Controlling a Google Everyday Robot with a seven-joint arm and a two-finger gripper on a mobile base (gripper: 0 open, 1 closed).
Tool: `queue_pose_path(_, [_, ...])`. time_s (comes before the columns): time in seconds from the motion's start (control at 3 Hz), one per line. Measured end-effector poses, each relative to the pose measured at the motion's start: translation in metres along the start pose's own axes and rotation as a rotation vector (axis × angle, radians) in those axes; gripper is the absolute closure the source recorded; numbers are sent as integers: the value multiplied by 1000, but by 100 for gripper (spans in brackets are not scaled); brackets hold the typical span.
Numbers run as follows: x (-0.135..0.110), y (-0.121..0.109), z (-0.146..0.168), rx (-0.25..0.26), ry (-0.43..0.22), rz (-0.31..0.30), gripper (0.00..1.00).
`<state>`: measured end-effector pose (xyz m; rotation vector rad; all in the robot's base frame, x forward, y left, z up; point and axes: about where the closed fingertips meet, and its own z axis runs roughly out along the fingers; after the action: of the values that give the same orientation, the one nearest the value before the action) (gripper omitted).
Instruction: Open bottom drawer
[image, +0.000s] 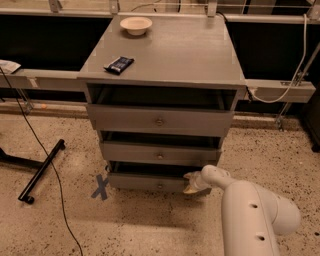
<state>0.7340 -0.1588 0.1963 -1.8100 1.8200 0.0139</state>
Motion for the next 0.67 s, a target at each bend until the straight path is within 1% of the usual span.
queue_pose_path(0.33, [14,33,-11,-29,-41,55,0])
queue_pose_path(0.67, [25,69,-23,-65,-93,112,0])
